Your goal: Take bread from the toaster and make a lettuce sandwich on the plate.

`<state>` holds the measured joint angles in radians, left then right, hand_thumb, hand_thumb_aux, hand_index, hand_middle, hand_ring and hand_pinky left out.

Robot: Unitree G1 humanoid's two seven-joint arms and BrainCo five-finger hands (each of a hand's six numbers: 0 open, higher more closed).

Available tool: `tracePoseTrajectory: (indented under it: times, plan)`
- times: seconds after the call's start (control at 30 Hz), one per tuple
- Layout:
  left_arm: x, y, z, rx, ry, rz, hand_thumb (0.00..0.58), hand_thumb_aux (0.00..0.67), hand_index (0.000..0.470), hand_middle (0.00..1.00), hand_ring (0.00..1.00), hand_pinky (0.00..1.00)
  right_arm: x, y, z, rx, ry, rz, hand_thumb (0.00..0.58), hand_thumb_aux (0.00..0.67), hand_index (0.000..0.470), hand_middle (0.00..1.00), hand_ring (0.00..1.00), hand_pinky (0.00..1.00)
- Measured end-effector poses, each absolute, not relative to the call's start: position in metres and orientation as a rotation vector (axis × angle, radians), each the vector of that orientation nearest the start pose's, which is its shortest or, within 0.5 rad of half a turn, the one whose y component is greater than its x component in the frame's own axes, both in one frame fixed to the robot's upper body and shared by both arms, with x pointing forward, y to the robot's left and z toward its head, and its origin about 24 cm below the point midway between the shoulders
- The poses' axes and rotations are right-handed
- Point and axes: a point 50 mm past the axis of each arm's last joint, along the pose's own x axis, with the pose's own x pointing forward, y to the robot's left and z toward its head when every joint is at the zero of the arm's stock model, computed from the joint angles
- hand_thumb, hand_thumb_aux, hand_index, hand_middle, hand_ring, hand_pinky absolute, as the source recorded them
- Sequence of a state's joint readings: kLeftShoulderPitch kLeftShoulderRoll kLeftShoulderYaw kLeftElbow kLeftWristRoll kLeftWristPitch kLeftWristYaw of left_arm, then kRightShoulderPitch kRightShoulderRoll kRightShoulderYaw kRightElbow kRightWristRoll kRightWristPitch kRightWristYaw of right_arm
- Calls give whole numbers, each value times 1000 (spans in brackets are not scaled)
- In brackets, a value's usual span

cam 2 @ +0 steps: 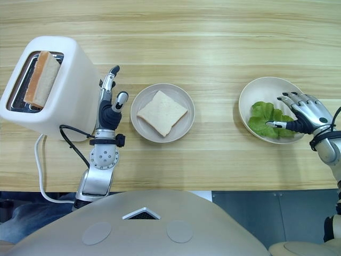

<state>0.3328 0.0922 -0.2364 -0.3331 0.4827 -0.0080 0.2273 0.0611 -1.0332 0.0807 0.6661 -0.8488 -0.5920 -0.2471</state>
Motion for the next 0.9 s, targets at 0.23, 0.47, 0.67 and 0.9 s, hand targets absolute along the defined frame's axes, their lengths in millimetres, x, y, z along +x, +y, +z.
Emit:
tracePoseTrajectory:
  times: [0.23, 0.47, 0.67, 0.9]
  plan:
    - [186, 134, 49, 499, -86, 67, 0, 0, 0, 0, 0, 0, 193, -373, 34, -1714, 195, 419, 580, 670, 470, 0, 0, 0]
    - [189, 133, 45, 494, -81, 64, 0, 0, 0, 0, 0, 0, 210, -370, 76, -1671, 5, 246, 580, 670, 470, 0, 0, 0]
    - [192, 129, 49, 473, -104, 67, 0, 0, 0, 0, 0, 0, 233, -320, 114, -1549, -215, 241, 580, 670, 470, 0, 0, 0]
    - [198, 125, 53, 456, -125, 49, 0, 0, 0, 0, 0, 0, 261, -220, 102, -1215, -371, 449, 580, 670, 470, 0, 0, 0]
